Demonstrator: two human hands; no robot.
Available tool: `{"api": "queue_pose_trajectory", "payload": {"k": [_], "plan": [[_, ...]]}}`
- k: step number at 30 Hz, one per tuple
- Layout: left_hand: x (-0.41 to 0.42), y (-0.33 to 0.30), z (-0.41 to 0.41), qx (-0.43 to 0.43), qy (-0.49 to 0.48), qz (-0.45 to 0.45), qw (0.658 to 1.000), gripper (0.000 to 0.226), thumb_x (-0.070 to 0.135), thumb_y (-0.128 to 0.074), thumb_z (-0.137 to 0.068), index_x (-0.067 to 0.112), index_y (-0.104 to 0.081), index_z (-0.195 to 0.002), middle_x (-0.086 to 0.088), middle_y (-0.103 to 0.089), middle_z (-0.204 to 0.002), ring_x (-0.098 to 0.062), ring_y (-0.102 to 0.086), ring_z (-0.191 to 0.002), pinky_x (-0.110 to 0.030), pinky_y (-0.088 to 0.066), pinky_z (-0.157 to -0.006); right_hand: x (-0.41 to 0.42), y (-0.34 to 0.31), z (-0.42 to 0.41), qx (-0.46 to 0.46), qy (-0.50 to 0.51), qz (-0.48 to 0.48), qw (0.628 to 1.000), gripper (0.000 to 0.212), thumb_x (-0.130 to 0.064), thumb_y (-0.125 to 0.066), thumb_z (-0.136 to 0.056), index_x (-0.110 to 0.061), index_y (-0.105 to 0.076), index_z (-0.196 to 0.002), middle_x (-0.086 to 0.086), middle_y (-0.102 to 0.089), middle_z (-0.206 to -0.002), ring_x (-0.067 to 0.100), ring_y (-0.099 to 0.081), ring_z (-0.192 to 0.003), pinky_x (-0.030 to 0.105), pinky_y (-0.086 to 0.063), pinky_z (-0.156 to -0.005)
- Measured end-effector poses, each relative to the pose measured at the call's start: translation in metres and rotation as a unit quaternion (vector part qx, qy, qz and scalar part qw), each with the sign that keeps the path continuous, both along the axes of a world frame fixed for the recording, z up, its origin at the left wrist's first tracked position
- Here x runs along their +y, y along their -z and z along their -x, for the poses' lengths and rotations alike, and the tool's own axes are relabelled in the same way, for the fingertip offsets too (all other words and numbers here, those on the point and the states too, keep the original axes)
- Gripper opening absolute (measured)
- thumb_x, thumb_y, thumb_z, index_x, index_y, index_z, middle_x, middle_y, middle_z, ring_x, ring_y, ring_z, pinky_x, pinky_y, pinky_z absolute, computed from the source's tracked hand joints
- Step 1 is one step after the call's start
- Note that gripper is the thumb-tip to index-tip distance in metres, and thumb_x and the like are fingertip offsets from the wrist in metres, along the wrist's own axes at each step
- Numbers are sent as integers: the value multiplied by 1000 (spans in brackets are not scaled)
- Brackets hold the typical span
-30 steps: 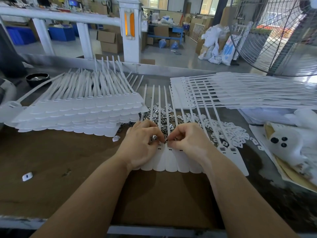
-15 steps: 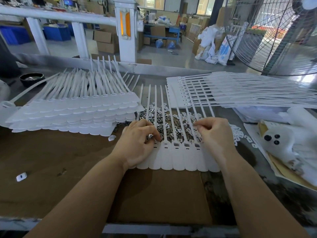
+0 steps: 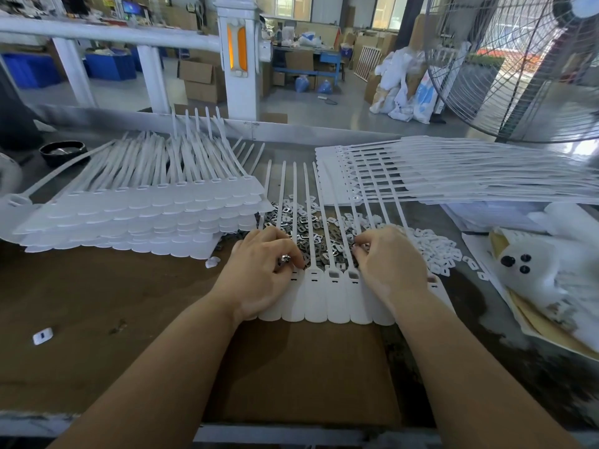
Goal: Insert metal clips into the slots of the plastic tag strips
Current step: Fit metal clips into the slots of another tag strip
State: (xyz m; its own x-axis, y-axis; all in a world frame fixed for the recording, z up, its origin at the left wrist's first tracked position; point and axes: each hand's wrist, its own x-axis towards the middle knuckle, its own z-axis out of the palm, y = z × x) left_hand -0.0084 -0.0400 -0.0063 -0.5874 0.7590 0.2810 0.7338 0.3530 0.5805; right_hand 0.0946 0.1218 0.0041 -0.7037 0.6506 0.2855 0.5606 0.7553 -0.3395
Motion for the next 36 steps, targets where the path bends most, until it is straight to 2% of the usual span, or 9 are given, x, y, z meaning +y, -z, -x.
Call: {"api": "queue_pose_trajectory", "payload": {"k": [5, 10, 14, 17, 21, 24, 30, 36], "plan": [[0, 0, 0, 0, 1, -2, 1000, 23, 14, -54, -89, 36, -61, -82, 15, -47, -99, -8, -40, -104, -35, -32, -97, 3, -1, 5, 21, 1, 43, 999, 15, -19, -59, -91, -18, -72, -99, 2, -67, -100, 14, -59, -81, 26, -46, -73], [0, 1, 1, 3, 1, -1, 1000, 23, 16, -54, -89, 37, -60, -82, 16, -47, -99, -7, -39, -104, -34, -31, -97, 4, 2, 10, 3, 1, 35, 999, 17, -18, -54, -94, -14, -70, -100, 4, -65, -104, 18, -61, -86, 31, -51, -77], [0, 1, 1, 1, 0, -2, 1000, 23, 15, -54, -89, 35, -61, -83, 15, -48, -100, -8, -40, -103, -36, -33, -96, 1, 5, 4, 75, -10, 2, 997, 17, -15, -51, -95, -9, -66, -101, 5, -57, -104, 19, -53, -96, 25, -40, -75], [0, 1, 1, 1, -1, -1, 1000, 23, 14, -54, -88, 36, -61, -82, 15, -48, -100, -9, -40, -104, -36, -33, -97, -5, 0, 0, 119, -57, 8, 991, 16, -13, -50, -95, -8, -65, -97, 2, -61, -91, 16, -53, -87, 20, -34, -70], [0, 1, 1, 3, 1, -1, 1000, 23, 15, -54, -88, 37, -60, -82, 15, -48, -100, -7, -39, -104, -36, -33, -96, -14, -8, -3, 100, -144, 91, 980, 12, -11, -59, -90, -11, -69, -95, -4, -65, -82, 8, -58, -77, 14, -43, -68], [0, 1, 1, 6, -3, 4, 1000, 22, 16, -54, -88, 36, -62, -84, 16, -47, -101, -6, -38, -104, -36, -32, -97, -17, -10, -6, 82, -172, 109, 976, 11, -12, -59, -90, -15, -69, -92, -13, -57, -76, -5, -50, -69, 4, -35, -63], [2, 1, 1, 9, -7, 5, 1000, 21, 15, -54, -88, 32, -65, -88, 16, -46, -101, -6, -37, -104, -34, -30, -97, -16, -12, -8, 35, -201, 92, 975, 13, -12, -57, -91, -16, -69, -92, -10, -54, -84, 2, -47, -77, 5, -34, -68], [1, 1, 1, 7, -4, 5, 1000, 21, 16, -54, -89, 36, -62, -86, 17, -45, -101, -3, -35, -104, -30, -28, -96, -14, -17, -10, 4, -217, 112, 970, 13, -9, -59, -89, -15, -71, -89, -15, -56, -74, -7, -50, -67, 2, -37, -62]]}}
